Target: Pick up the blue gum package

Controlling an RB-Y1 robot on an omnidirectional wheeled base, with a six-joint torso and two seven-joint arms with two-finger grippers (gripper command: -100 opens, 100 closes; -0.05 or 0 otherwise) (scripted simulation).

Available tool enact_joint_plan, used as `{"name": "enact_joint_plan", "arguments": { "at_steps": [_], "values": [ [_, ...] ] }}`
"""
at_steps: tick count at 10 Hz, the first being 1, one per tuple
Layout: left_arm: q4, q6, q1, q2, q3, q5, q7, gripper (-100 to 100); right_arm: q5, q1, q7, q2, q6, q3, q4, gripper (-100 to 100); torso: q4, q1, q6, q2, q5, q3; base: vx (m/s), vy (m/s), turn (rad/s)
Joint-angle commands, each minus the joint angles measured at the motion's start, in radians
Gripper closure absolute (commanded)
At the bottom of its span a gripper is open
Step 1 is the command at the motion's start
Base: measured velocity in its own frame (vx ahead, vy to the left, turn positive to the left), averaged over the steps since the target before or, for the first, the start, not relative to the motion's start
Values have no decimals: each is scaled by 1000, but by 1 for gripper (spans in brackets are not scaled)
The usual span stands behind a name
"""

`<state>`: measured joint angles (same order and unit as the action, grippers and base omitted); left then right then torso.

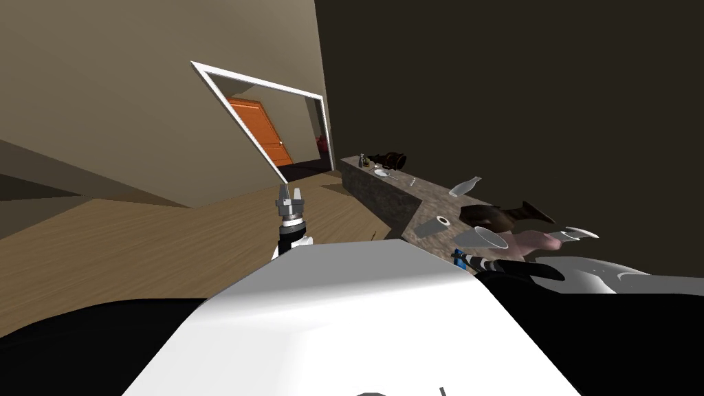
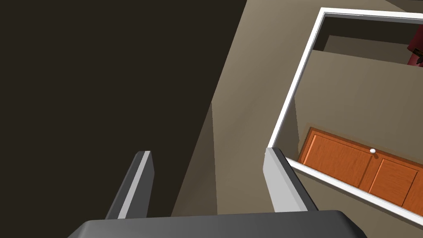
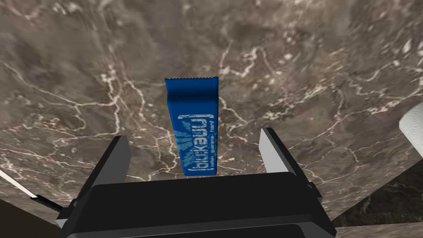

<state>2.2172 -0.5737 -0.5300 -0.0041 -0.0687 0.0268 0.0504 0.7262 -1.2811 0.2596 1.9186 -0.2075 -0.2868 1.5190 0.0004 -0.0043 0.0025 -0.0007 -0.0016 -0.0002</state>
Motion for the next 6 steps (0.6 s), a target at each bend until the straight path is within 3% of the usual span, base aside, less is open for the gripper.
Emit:
{"name": "enact_joint_plan", "arguments": {
  "at_steps": [1,2,3,5,6],
  "values": [
    [0,0,0,0,0,0,0,0,0,0,0,0,0,0,0,0,0,0,0,0,0,0,3,-9,-5],
    [0,0,0,0,0,0,0,0,-16,8,-10,-33,14,-2,1,-100,0,3,0,1,1,0,17,-14,57],
    [0,0,0,0,0,0,0,0,5,8,-10,-33,14,-2,1,-100,0,3,0,0,1,0,22,-16,23],
    [0,0,0,0,0,0,0,0,-16,8,-10,-33,14,-2,1,-100,0,4,0,1,1,0,6,-4,-4],
    [0,0,0,0,0,0,0,0,-31,17,-21,-66,27,-4,1,-100,0,4,0,1,1,1,14,-9,49]
  ]
}}
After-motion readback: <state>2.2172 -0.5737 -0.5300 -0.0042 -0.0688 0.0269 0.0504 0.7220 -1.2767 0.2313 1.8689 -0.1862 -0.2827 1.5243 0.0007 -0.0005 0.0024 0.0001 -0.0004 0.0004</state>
